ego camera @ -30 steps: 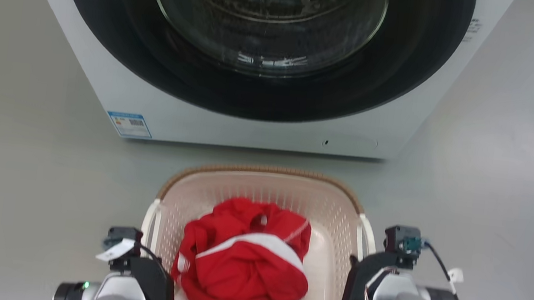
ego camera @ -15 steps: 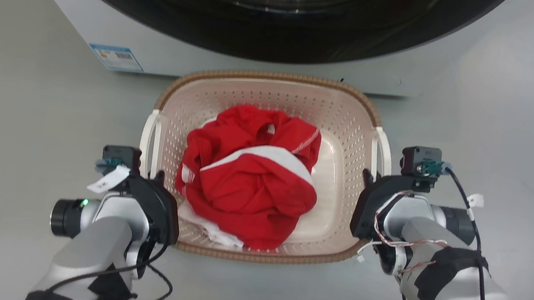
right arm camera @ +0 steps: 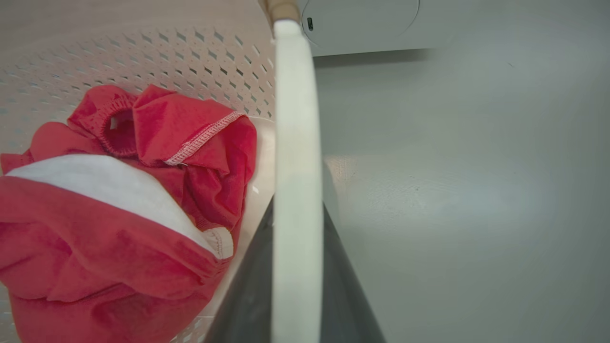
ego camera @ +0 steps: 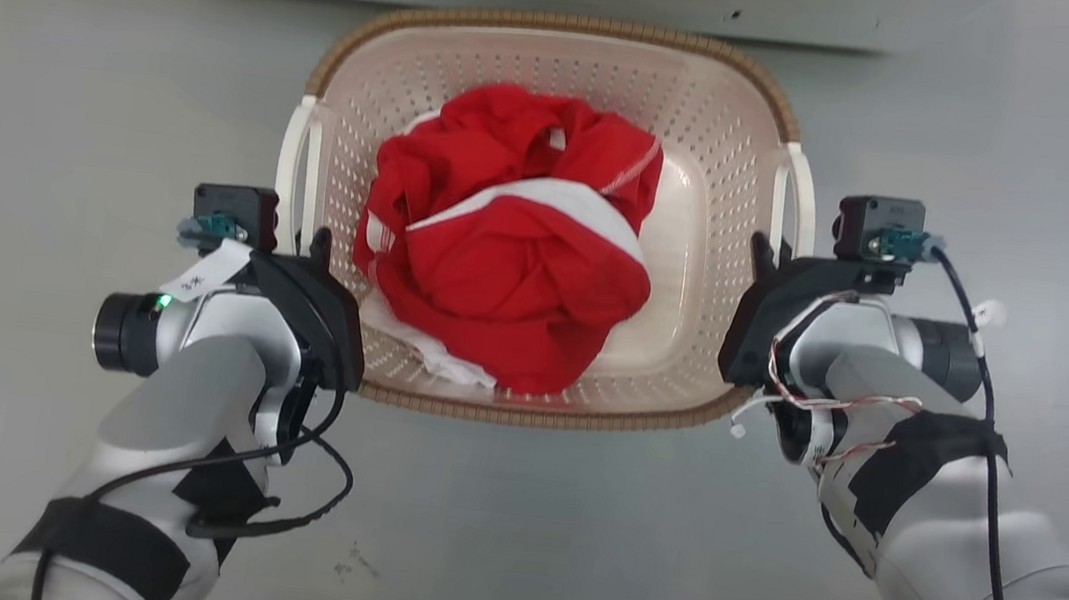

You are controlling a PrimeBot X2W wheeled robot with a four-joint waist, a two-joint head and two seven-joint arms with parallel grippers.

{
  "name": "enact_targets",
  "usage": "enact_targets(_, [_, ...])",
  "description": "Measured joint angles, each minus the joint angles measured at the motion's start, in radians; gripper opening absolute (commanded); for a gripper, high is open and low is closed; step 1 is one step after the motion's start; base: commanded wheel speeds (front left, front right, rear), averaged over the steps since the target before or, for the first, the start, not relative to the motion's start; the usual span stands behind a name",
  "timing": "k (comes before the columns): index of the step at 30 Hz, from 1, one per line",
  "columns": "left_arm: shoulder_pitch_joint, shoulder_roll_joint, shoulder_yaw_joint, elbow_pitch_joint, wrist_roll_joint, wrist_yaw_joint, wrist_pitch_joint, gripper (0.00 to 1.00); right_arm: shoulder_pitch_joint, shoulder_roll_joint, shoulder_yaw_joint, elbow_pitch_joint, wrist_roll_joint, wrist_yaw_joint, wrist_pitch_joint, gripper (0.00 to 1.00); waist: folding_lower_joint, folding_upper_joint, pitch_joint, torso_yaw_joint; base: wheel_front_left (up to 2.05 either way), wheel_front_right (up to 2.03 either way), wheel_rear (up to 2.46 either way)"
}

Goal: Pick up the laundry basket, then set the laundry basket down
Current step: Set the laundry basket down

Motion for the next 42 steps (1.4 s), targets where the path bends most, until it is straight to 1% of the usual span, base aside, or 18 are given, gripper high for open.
enact_targets(8, [-0.078,0.005,0.008,0.001,0.007,0.0,-0.026,0.0,-0.082,-0.003,-0.002,0.006,-0.01,0.0,-0.027,0.0,0.0,0.0,0.117,0.004,0.0,0.0,0.0])
enact_targets(16, [-0.102,0.001,0.008,0.015,0.017,-0.008,-0.055,0.0,-0.097,-0.003,0.002,0.016,-0.016,0.0,-0.055,0.0,-0.0001,0.0,0.203,0.007,0.0,0.0,0.0])
enact_targets(36, [-0.15,-0.009,0.006,0.055,0.034,-0.019,-0.103,0.0,-0.129,-0.003,0.018,0.028,-0.016,0.0,-0.094,0.0,-0.0003,-0.0002,0.254,0.011,0.0,0.0,0.0])
enact_targets(37, [-0.15,-0.009,0.007,0.057,0.034,-0.019,-0.105,0.0,-0.131,-0.002,0.019,0.029,-0.016,0.0,-0.096,0.02,-0.0003,-0.0002,0.256,0.011,0.0,0.0,0.0])
enact_targets(39, [-0.152,-0.011,0.007,0.06,0.034,-0.019,-0.107,0.0,-0.132,-0.002,0.024,0.032,-0.017,0.0,-0.101,0.23,-0.0003,-0.0002,0.258,0.012,0.0,0.0,0.0])
enact_targets(40, [-0.156,-0.011,0.007,0.062,0.034,-0.019,-0.108,0.0,-0.132,-0.002,0.026,0.034,-0.018,0.0,-0.103,0.31,-0.0003,-0.0002,0.258,0.012,0.0,0.0,0.0])
enact_targets(41, [-0.16,-0.013,0.007,0.062,0.034,-0.022,-0.108,0.24,-0.132,-0.002,0.028,0.035,-0.018,0.0,-0.103,0.44,-0.0003,-0.0002,0.259,0.013,0.0,0.0,0.0])
enact_targets(42, [-0.163,-0.013,0.007,0.063,0.034,-0.027,-0.112,0.36,-0.132,-0.002,0.03,0.036,-0.018,0.0,-0.103,0.54,-0.0003,-0.0002,0.26,0.013,0.0,0.0,0.0])
